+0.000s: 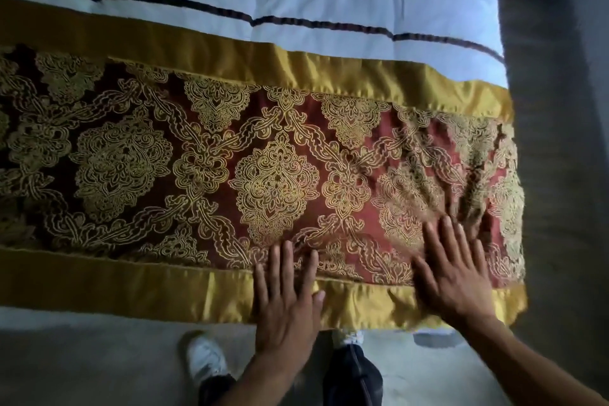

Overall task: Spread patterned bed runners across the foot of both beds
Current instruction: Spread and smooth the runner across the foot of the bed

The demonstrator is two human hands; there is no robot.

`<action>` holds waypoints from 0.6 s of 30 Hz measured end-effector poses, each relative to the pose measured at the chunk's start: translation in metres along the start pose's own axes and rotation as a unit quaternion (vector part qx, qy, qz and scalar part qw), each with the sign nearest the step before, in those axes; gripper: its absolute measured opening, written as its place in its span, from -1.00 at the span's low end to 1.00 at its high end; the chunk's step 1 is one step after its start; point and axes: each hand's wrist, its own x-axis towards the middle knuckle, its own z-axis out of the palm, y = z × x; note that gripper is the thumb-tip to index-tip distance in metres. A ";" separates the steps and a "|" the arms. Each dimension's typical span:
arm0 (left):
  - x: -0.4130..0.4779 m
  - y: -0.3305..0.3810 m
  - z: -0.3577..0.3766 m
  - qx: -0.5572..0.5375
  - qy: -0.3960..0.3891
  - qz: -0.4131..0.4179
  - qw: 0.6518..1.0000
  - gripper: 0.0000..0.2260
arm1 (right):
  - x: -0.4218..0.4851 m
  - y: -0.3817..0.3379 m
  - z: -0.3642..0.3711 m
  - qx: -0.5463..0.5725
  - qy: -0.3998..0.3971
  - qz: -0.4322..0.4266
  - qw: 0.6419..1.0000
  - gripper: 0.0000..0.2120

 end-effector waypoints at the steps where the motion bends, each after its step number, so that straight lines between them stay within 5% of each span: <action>1: 0.000 -0.002 -0.004 0.007 -0.003 0.014 1.000 -0.39 | -0.006 0.015 0.001 -0.008 -0.024 -0.006 1.000 -0.34; 7: 0.004 -0.007 -0.027 0.035 -0.035 0.040 0.998 -0.33 | 0.011 -0.021 -0.017 0.020 0.020 -0.042 0.999 -0.29; 12: 0.034 0.020 -0.035 0.104 -0.065 0.146 0.982 -0.33 | 0.032 -0.100 -0.030 0.078 0.079 -0.198 0.974 -0.35; 18: 0.047 0.042 -0.031 0.136 -0.116 0.132 0.975 -0.15 | 0.004 0.005 0.031 0.095 0.079 -0.003 0.992 -0.30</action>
